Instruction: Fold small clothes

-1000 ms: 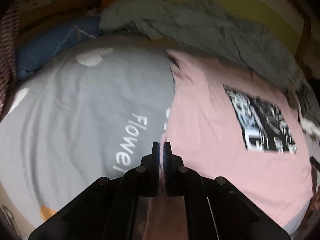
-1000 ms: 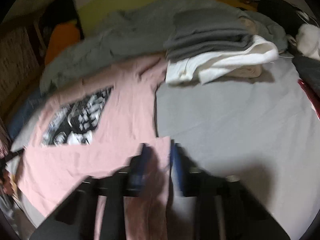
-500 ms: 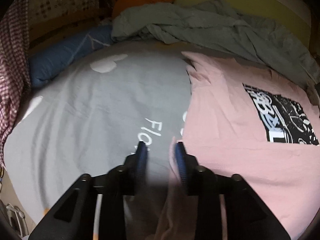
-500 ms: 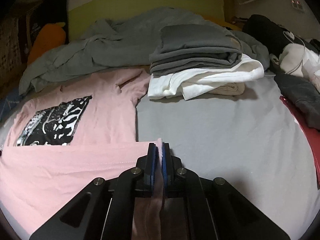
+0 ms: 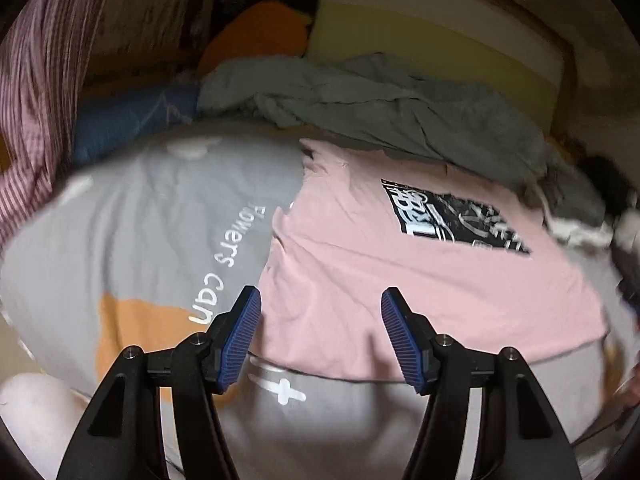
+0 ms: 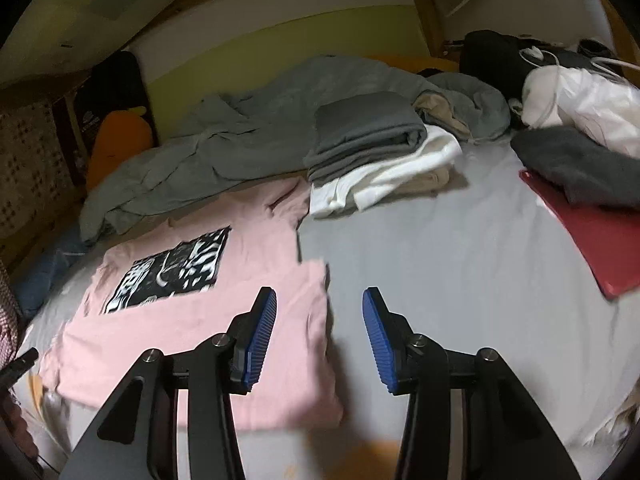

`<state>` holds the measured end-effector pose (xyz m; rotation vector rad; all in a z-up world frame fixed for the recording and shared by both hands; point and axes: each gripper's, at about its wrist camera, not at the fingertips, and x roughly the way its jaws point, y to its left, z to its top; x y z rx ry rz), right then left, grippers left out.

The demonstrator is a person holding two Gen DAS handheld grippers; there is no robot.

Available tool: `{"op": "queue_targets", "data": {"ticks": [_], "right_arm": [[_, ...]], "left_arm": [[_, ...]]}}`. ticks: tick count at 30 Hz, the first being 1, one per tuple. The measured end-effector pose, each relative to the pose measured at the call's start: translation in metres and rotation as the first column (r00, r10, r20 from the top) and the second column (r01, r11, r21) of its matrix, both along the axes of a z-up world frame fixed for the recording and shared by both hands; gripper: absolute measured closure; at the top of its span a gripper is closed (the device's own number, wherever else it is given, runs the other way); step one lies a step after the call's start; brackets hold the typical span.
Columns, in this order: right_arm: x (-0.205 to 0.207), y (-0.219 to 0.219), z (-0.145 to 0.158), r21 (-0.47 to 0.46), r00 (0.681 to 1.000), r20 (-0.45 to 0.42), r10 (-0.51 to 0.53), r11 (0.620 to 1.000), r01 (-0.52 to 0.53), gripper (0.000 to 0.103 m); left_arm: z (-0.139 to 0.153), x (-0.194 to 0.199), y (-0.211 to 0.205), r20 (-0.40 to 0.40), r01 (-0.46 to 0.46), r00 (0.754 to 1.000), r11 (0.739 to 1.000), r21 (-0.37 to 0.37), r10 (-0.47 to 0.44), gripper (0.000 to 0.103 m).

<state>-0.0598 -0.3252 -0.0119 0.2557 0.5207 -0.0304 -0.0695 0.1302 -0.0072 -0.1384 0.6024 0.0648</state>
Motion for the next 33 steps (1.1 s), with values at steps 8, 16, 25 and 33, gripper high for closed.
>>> {"op": "queue_targets", "data": {"ticks": [8, 16, 25, 33], "right_arm": [[0.009, 0.052, -0.02, -0.171, 0.983, -0.105, 0.15, 0.971, -0.166, 0.057], [-0.005, 0.052, -0.046, -0.201, 0.97, -0.226, 0.092, 0.97, -0.139, 0.057], [-0.03, 0.017, -0.048, 0.051, 0.975, -0.206, 0.086, 0.996, -0.078, 0.056], [-0.028, -0.015, -0.058, 0.296, 0.973, -0.21, 0.095, 0.955, -0.03, 0.056]], "left_arm": [[-0.017, 0.016, -0.035, -0.06, 0.041, 0.998, 0.993, 0.107, -0.034, 0.05], [-0.048, -0.002, -0.036, -0.151, -0.028, 0.987, 0.989, 0.143, 0.049, 0.049], [-0.043, -0.019, -0.005, -0.141, -0.058, 0.989, 0.985, -0.16, 0.036, 0.038], [-0.052, -0.014, 0.033, -0.159, -0.149, 0.983, 0.886, -0.44, 0.087, 0.037]]}}
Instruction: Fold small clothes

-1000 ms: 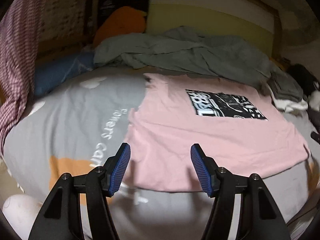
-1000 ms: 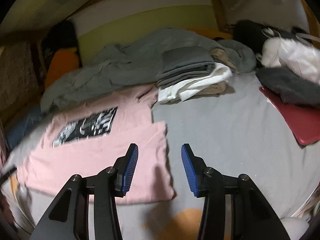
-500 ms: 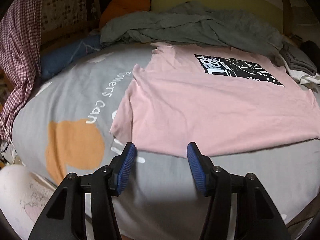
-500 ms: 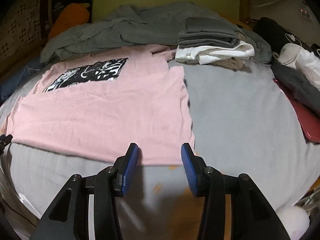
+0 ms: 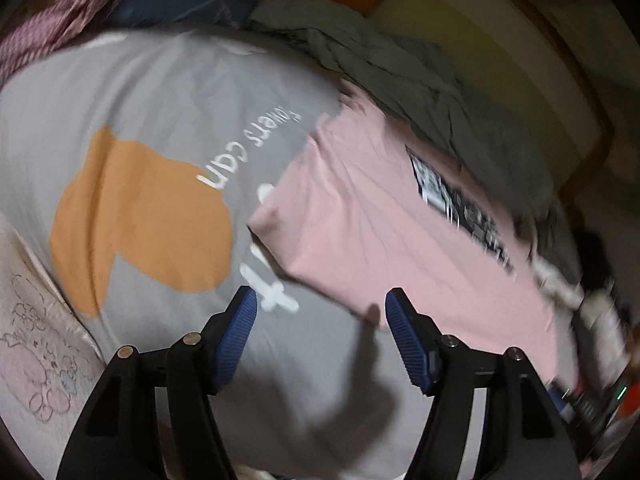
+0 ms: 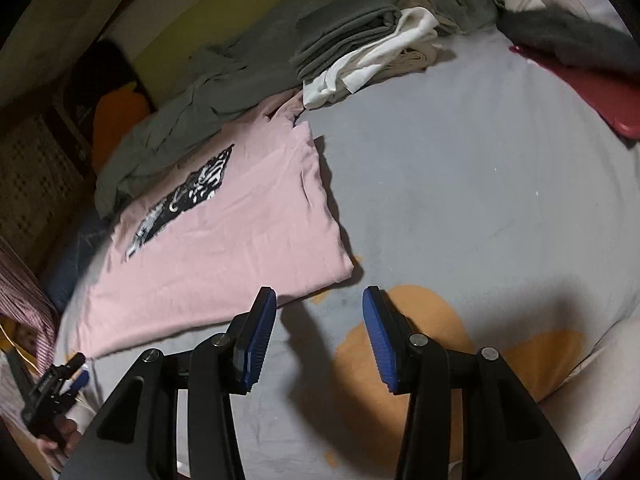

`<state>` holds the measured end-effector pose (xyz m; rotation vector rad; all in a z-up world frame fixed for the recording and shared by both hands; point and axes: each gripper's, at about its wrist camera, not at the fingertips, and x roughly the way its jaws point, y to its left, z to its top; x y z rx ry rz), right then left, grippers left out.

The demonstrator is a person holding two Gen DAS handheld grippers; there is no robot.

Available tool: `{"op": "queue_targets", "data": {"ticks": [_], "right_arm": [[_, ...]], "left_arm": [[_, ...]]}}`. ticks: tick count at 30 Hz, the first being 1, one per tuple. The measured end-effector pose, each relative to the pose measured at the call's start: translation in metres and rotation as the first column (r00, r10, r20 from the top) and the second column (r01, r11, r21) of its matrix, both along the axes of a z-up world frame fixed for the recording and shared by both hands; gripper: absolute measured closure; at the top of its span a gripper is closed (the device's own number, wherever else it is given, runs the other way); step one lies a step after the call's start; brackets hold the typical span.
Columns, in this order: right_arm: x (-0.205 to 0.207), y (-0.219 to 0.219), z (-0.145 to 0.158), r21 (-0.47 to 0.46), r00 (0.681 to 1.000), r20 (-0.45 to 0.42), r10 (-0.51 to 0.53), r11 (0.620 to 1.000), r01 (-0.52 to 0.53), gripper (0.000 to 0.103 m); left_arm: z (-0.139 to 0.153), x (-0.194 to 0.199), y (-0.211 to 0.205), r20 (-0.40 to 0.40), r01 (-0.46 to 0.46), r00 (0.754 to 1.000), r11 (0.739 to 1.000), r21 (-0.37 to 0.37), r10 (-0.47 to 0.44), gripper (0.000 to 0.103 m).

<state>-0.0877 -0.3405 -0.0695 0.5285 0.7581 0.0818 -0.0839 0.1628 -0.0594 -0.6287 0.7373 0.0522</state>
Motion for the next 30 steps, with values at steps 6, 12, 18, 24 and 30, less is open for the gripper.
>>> {"op": "queue_targets", "data": {"ticks": [6, 12, 18, 24, 30], "right_arm": [[0.018, -0.022, -0.013, 0.28, 0.999, 0.026, 0.04, 0.959, -0.045, 0.053], [0.018, -0.019, -0.008, 0.177, 0.999, 0.016, -0.041, 0.983, 0.037, 0.094], [0.008, -0.024, 0.0, 0.1, 0.988, 0.025, -0.15, 0.984, 0.147, 0.094], [0.005, -0.047, -0.007, 0.239, 0.988, 0.024, -0.156, 0.96, 0.145, 0.089], [0.007, -0.037, -0.005, 0.237, 0.994, 0.039, -0.099, 0.968, 0.087, 0.068]], "left_arm": [[-0.007, 0.012, 0.024, -0.027, -0.134, 0.991, 0.989, -0.066, 0.133, 0.097], [0.006, -0.005, 0.011, 0.016, -0.207, 0.978, 0.974, 0.09, 0.207, 0.092], [0.001, -0.017, 0.033, -0.011, -0.313, 0.949, 0.946, 0.089, 0.315, 0.081], [0.001, -0.016, 0.046, 0.083, -0.208, 0.972, 0.969, -0.134, 0.22, 0.078], [-0.003, -0.009, 0.046, 0.074, -0.169, 0.98, 0.968, -0.187, 0.185, 0.076]]}}
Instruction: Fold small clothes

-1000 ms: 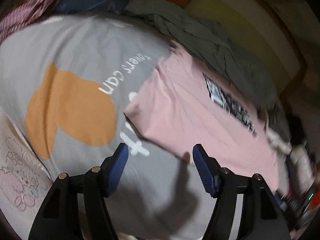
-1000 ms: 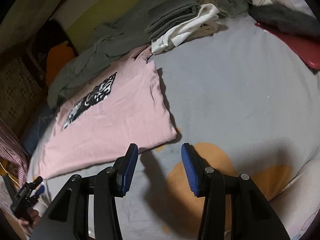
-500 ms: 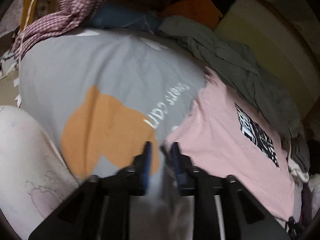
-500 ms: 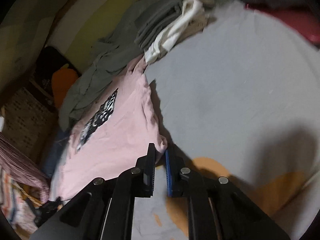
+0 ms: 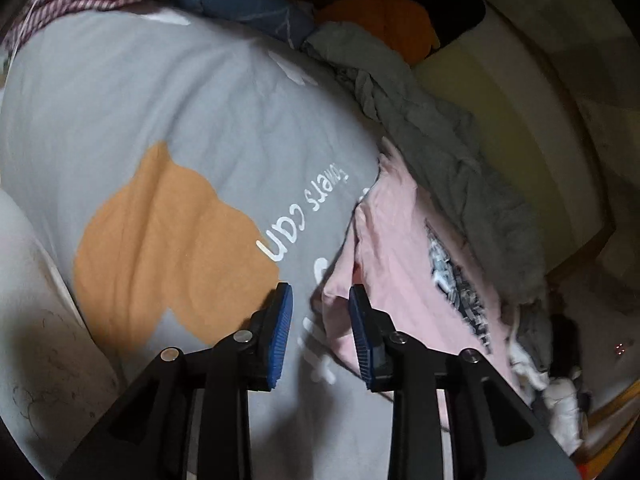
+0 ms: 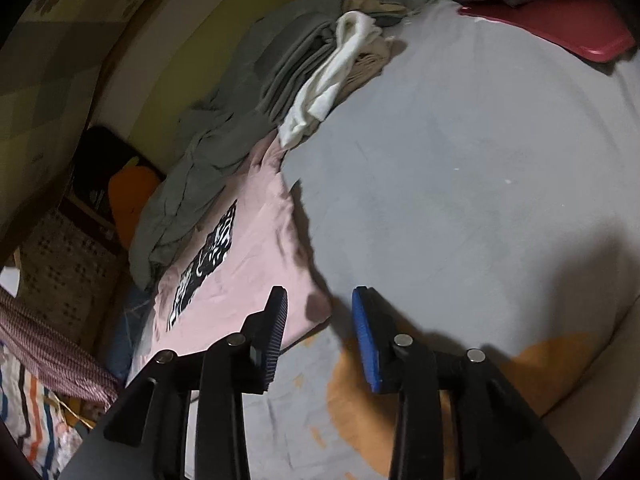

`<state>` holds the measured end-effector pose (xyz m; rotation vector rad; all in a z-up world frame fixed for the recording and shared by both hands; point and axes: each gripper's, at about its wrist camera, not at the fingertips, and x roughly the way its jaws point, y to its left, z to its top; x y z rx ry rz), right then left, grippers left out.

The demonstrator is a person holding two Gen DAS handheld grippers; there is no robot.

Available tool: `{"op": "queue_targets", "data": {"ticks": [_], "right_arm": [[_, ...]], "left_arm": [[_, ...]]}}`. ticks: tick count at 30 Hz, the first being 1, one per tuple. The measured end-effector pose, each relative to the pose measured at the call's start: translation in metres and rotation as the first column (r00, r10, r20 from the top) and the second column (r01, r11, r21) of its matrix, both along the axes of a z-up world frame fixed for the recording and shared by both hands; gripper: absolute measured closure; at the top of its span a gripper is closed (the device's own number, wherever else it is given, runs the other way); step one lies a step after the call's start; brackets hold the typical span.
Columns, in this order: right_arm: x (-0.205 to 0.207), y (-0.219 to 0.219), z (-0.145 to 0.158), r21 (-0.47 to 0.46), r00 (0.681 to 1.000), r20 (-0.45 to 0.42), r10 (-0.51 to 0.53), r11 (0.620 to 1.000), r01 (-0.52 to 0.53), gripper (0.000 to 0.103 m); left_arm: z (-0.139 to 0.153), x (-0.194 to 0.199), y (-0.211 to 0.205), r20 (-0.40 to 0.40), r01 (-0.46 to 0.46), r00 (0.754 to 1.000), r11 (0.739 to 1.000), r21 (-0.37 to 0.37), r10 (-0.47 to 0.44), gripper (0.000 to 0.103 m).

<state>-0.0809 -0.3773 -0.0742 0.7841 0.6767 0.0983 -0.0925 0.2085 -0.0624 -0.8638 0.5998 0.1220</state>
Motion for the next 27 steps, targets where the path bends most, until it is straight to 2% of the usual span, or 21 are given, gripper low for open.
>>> {"op": "queue_targets", "data": {"ticks": [2, 3, 4, 6, 7, 8, 9, 10, 11, 12, 13, 16, 18, 20, 22, 24, 27], "right_arm": [[0.001, 0.001, -0.001, 0.004, 1.0, -0.003, 0.01, 1.0, -0.01, 0.068], [0.0, 0.001, -0.002, 0.007, 1.0, -0.005, 0.01, 1.0, -0.01, 0.068], [0.0, 0.002, -0.002, 0.005, 1.0, -0.005, 0.009, 1.0, -0.009, 0.068], [0.0, 0.002, -0.003, 0.01, 1.0, -0.012, 0.014, 1.0, -0.014, 0.068], [0.001, 0.004, -0.004, 0.006, 1.0, -0.016, 0.017, 1.0, -0.017, 0.068], [0.002, 0.006, -0.003, -0.007, 1.0, -0.019, 0.018, 1.0, -0.018, 0.068], [0.002, 0.008, -0.003, -0.019, 1.0, -0.02, 0.016, 1.0, -0.017, 0.068], [0.002, 0.01, -0.001, -0.036, 1.0, -0.018, 0.019, 0.999, -0.019, 0.068], [0.001, 0.012, -0.001, -0.048, 1.0, -0.018, 0.022, 0.999, -0.023, 0.068], [0.002, 0.013, 0.0, -0.062, 1.0, -0.018, 0.024, 0.998, -0.025, 0.068], [0.001, 0.015, 0.001, -0.075, 1.0, -0.017, 0.026, 0.997, -0.027, 0.068], [0.0, 0.017, 0.003, -0.086, 0.999, -0.01, 0.044, 0.995, -0.044, 0.068], [-0.001, 0.015, 0.003, -0.079, 0.999, -0.007, 0.038, 0.996, -0.038, 0.068], [-0.002, 0.011, 0.001, -0.066, 1.0, -0.012, 0.024, 0.997, -0.025, 0.068], [-0.002, 0.007, -0.001, -0.042, 1.0, -0.013, 0.015, 0.999, -0.015, 0.068], [-0.002, 0.004, -0.001, -0.035, 1.0, -0.012, 0.008, 0.999, -0.009, 0.068], [-0.003, 0.002, -0.001, -0.03, 1.0, -0.011, 0.007, 1.0, -0.007, 0.068]], "left_arm": [[0.004, -0.008, 0.002, 0.039, -0.024, 0.999, 0.999, -0.022, 0.025, 0.065], [0.005, -0.012, 0.004, 0.064, -0.037, 0.997, 0.999, -0.037, 0.039, 0.05], [0.006, -0.014, 0.005, 0.078, -0.048, 0.996, 0.998, -0.046, 0.052, 0.042], [0.006, -0.01, 0.001, 0.07, -0.034, 0.997, 0.999, -0.036, 0.036, 0.042], [0.004, -0.006, -0.003, 0.042, -0.02, 0.999, 1.0, -0.011, 0.021, 0.042], [0.003, -0.002, -0.006, 0.014, -0.012, 1.0, 1.0, 0.011, 0.012, 0.044], [0.001, 0.002, -0.009, -0.008, -0.006, 1.0, 1.0, 0.031, 0.006, 0.057], [0.001, 0.006, -0.013, -0.026, 0.001, 1.0, 0.998, 0.056, 0.0, 0.084], [0.001, 0.009, -0.015, -0.037, 0.009, 0.999, 0.997, 0.078, -0.006, 0.096], [0.002, 0.012, -0.018, -0.047, 0.025, 0.999, 0.995, 0.096, -0.021, 0.1], [0.004, 0.012, -0.021, -0.057, 0.025, 0.998, 0.991, 0.129, -0.018, 0.1], [0.017, -0.002, -0.026, -0.012, -0.038, 0.999, 0.975, 0.22, 0.041, 0.1], [0.018, -0.005, -0.026, -0.012, -0.052, 0.998, 0.971, 0.234, 0.056, 0.1], [0.01, 0.0, -0.023, -0.059, -0.05, 0.996, 0.971, 0.234, 0.066, 0.099], [-0.005, 0.005, -0.014, -0.114, -0.06, 0.99, 0.983, 0.172, 0.08, 0.099], [-0.011, 0.002, -0.005, -0.097, -0.075, 0.992, 0.993, 0.087, 0.083, 0.098], [-0.014, -0.001, 0.003, -0.083, -0.08, 0.993, 0.997, 0.019, 0.081, 0.096]]}}
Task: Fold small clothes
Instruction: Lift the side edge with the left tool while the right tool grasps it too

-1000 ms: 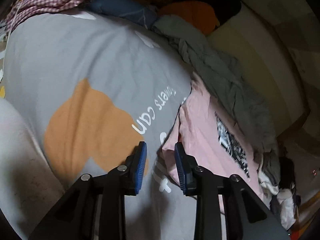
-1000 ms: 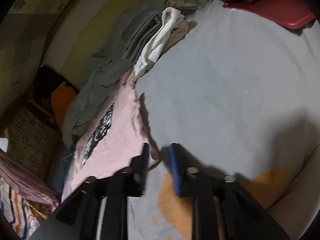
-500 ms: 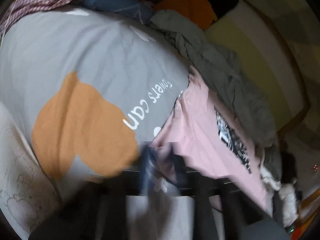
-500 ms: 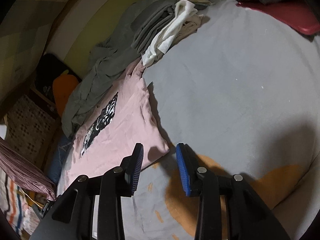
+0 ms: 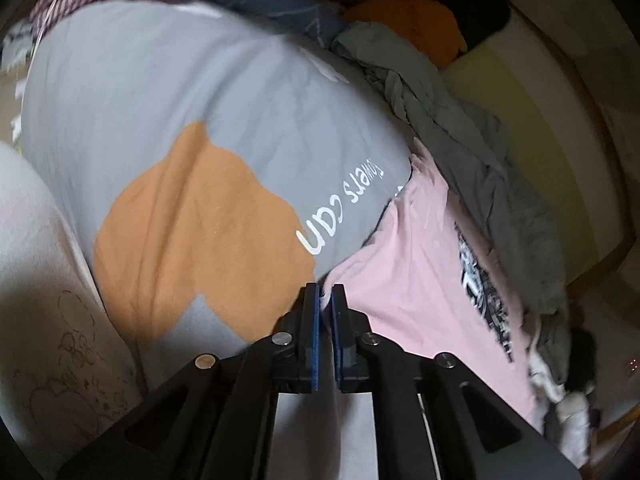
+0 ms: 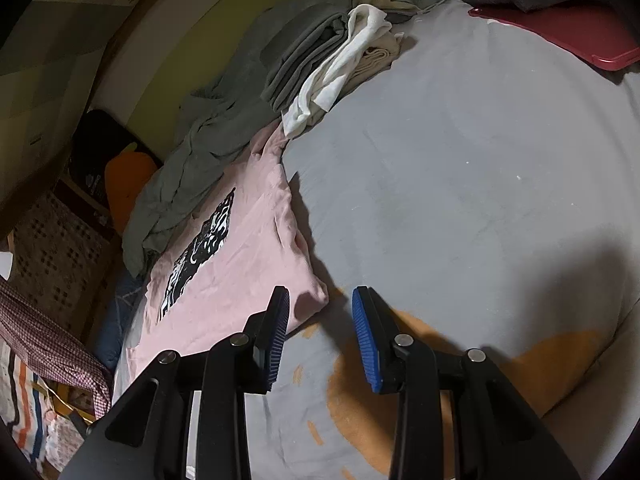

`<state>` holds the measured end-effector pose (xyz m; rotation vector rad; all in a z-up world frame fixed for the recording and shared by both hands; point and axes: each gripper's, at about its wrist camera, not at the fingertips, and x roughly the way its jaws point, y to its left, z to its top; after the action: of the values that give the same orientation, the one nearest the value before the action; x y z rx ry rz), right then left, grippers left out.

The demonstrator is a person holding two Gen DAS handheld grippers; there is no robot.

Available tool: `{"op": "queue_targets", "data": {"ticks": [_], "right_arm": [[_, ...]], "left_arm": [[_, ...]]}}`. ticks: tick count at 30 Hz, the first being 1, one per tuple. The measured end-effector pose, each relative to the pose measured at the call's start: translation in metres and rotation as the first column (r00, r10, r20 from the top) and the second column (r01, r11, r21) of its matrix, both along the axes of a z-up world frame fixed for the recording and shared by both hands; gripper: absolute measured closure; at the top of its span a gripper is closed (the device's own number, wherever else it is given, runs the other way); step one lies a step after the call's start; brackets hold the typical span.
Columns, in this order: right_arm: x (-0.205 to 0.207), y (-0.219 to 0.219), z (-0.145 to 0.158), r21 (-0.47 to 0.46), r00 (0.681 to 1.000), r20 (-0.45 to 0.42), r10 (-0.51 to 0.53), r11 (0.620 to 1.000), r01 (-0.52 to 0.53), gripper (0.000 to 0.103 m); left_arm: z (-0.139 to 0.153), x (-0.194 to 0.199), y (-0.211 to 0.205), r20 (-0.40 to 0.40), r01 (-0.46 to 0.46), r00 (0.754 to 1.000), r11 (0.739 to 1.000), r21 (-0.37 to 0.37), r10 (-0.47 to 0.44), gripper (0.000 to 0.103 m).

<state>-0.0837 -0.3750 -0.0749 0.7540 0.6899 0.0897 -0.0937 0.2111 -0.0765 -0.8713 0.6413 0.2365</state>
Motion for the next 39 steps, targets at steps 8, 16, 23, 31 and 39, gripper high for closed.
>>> {"op": "queue_targets", "data": {"ticks": [8, 16, 23, 31, 39], "right_arm": [[0.0, -0.003, 0.001, 0.012, 1.0, 0.001, -0.009, 1.0, 0.009, 0.068], [0.015, -0.002, -0.011, 0.151, 0.998, -0.018, 0.067, 0.987, -0.064, 0.068], [0.013, 0.015, 0.004, 0.007, 0.999, 0.03, 0.037, 0.999, -0.037, 0.098], [-0.069, 0.018, 0.057, 0.012, 0.959, 0.279, -0.043, 0.999, 0.042, 0.099], [-0.125, 0.012, 0.071, 0.095, 0.951, 0.294, -0.098, 0.993, 0.073, 0.099]], "left_arm": [[0.016, -0.007, -0.004, 0.071, 0.002, 0.997, 0.999, 0.042, -0.005, 0.061], [0.004, 0.011, -0.009, 0.094, 0.162, 0.984, 0.983, -0.085, -0.154, 0.061], [0.005, 0.005, -0.007, 0.104, 0.114, 0.989, 0.989, -0.093, -0.105, 0.099], [0.083, -0.054, -0.023, 0.348, 0.106, 0.93, 0.992, 0.063, -0.121, 0.099], [0.105, -0.08, -0.029, 0.351, 0.119, 0.925, 0.989, 0.087, -0.142, 0.1]]}}
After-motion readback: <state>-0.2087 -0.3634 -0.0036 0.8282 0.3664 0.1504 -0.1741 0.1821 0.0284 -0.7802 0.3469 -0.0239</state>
